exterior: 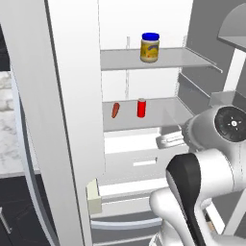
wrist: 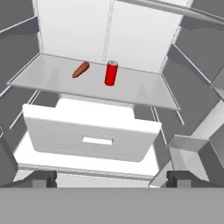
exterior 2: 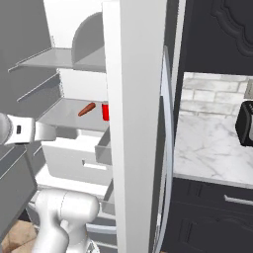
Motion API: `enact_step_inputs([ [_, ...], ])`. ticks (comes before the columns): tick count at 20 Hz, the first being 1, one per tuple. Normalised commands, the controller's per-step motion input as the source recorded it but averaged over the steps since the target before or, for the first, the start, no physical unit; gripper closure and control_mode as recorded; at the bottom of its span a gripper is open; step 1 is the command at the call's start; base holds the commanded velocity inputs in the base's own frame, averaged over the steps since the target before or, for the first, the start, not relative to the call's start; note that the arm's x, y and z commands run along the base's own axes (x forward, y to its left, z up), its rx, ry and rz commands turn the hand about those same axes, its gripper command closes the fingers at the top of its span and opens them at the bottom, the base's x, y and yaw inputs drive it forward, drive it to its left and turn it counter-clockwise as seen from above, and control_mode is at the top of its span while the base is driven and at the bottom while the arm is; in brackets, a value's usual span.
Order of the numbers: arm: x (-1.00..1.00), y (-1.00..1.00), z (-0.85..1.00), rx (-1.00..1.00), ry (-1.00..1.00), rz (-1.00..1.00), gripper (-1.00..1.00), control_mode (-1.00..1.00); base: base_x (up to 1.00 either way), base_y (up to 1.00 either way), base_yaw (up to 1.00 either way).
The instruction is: Place the mayonnaise and ketchup from the counter to the top shelf of the fridge. If the existing items in the fridge are on the top shelf, move them to other shelves.
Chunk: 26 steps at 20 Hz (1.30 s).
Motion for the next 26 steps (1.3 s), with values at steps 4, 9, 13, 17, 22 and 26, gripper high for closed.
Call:
enact_step_inputs([
  [4, -0.14, 0.00, 0.00, 0.00, 0.00, 0.00, -1.00, 1.00, -0.50, 0.00, 0.02],
  [9, 0.00, 0.00, 0.00, 0.00, 0.00, 0.00, -1.00, 1.00, -1.00, 0.00, 0.09],
  [13, 0.00, 0.00, 0.00, 0.00, 0.00, 0.00, -1.00, 1.00, -1.00, 0.14, 0.09],
  [17, 0.00, 0.00, 0.00, 0.00, 0.00, 0.00, -1.00, 1.00, -0.99, 0.66, 0.15],
  [22, 0.00, 0.00, 0.00, 0.00, 0.00, 0.00, -1.00, 1.00, -0.32, 1.00, 0.11],
  [26, 0.00, 0.00, 0.00, 0.00, 0.00, 0.00, -1.00, 1.00, 0.00, 1.00, 0.01],
])
